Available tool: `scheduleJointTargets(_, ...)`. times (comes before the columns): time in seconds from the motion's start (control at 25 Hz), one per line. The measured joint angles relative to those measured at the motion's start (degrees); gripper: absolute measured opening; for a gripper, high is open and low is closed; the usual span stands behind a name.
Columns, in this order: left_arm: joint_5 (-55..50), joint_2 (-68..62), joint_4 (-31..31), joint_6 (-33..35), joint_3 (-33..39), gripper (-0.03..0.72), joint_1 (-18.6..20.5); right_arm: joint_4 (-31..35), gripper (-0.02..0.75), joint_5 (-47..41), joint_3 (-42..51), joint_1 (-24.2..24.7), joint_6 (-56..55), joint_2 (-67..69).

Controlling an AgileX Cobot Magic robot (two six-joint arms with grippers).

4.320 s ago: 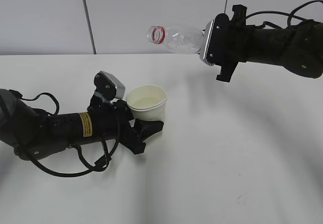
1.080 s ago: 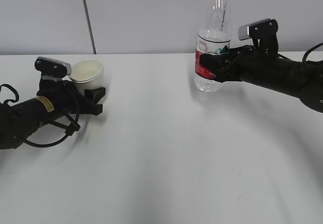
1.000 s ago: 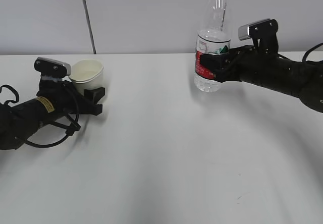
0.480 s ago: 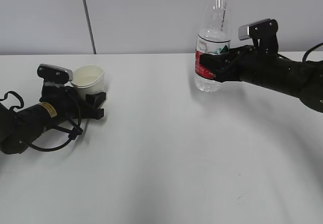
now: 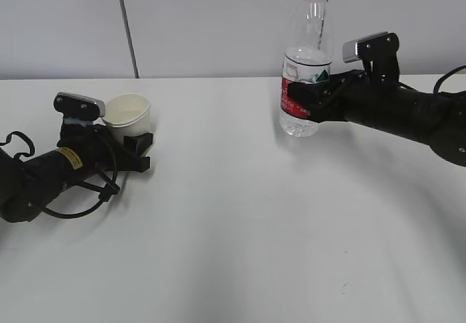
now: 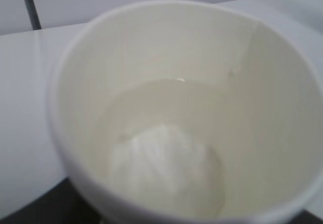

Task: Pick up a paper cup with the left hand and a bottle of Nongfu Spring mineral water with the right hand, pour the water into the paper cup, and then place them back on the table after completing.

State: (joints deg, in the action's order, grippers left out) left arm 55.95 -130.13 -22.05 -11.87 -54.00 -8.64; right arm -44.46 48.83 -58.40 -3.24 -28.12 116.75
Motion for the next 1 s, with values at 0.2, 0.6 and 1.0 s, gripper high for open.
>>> scheduleJointTargets(0.2,0.0,0.0,-0.1,0.0,0.0,0.396,0.0,0.2,0.365,1.6,0.0,0.0,0.0,2.8)
scheduleJointTargets(0.6,-0.1,0.0,-0.1,0.0,-0.1,0.396,0.0,6.0,0.365,5.3,0.0,0.0,3.1,9.0)
scheduleJointTargets(1.0,-0.1,0.0,-0.1,0.0,-0.1,0.395,0.0,7.1,0.365,6.8,-0.1,0.0,4.0,9.9)
